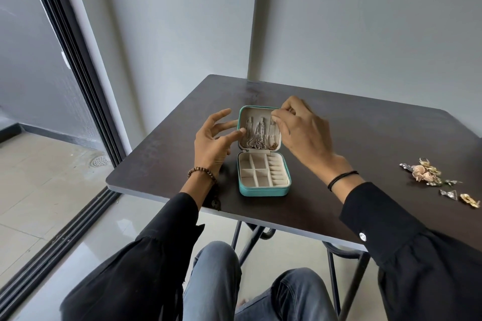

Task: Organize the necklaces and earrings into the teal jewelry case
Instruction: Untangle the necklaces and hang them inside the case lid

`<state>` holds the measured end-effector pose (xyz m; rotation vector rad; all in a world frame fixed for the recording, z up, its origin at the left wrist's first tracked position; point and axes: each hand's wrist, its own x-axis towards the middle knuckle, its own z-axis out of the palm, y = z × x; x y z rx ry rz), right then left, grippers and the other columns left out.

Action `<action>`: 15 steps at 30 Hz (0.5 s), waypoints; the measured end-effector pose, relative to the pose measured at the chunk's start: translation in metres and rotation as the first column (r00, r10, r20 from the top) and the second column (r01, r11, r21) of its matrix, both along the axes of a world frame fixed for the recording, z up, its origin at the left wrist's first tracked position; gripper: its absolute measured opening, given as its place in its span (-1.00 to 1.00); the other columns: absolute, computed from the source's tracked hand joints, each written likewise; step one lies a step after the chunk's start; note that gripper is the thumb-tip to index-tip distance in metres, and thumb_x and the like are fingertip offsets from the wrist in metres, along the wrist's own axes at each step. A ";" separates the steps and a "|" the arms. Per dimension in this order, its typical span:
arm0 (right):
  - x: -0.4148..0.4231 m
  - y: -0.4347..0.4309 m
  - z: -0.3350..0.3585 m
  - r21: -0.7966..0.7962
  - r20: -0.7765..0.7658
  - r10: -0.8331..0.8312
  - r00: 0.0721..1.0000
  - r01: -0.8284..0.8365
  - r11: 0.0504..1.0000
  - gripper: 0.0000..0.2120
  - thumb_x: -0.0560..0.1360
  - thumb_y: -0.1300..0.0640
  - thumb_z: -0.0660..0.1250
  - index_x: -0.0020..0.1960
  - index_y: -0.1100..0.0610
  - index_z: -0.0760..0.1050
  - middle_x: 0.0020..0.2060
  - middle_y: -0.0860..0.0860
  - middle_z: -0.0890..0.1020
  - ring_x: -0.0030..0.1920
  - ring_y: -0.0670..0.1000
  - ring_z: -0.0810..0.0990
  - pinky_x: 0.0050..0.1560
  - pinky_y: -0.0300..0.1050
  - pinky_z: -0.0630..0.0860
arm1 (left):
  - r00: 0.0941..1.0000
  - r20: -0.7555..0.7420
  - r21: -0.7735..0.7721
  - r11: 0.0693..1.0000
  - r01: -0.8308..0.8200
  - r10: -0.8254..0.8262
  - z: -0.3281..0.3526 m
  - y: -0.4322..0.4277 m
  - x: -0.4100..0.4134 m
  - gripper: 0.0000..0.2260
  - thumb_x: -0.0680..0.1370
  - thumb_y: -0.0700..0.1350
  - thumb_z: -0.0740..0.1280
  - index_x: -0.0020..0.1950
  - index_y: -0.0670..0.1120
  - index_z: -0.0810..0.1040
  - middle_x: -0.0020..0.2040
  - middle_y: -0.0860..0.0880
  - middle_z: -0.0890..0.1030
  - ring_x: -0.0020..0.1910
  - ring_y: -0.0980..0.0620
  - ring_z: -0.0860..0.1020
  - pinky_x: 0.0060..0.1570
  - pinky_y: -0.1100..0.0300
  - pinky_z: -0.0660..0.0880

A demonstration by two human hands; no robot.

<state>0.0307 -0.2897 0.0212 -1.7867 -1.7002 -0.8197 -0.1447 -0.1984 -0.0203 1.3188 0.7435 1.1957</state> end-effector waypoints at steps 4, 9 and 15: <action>-0.003 0.003 -0.003 0.039 0.127 -0.072 0.989 0.068 0.997 -0.94 0.48 0.24 0.47 -0.13 0.10 0.64 -0.20 -0.03 0.55 -0.21 -0.01 0.56 -0.49 -0.26 0.32 | 1.000 -0.007 0.006 1.000 0.000 0.000 0.000 0.000 0.000 -0.52 0.40 -0.15 0.58 0.29 0.02 0.57 0.00 0.04 0.71 -0.18 0.18 0.64 -0.46 0.28 0.45; -0.003 0.005 -0.007 0.061 0.203 -0.159 0.966 0.150 0.987 -0.85 0.40 0.28 0.48 -0.15 0.05 0.62 -0.21 -0.08 0.55 -0.23 -0.05 0.54 -0.48 -0.27 0.23 | 1.000 -0.022 0.017 1.000 -0.006 0.007 -0.001 0.001 0.000 -0.51 0.41 -0.12 0.58 0.31 0.03 0.56 0.00 0.05 0.71 -0.23 0.20 0.62 -0.46 0.30 0.44; -0.005 0.005 -0.011 0.107 0.140 -0.190 0.972 0.176 0.978 -0.89 0.46 0.23 0.47 -0.14 0.03 0.64 -0.21 -0.08 0.56 -0.27 -0.05 0.55 -0.46 -0.29 0.25 | 1.000 -0.027 0.023 1.000 -0.010 0.011 -0.003 0.001 0.000 -0.50 0.41 -0.11 0.57 0.32 0.04 0.55 0.02 0.04 0.71 -0.22 0.20 0.62 -0.45 0.31 0.44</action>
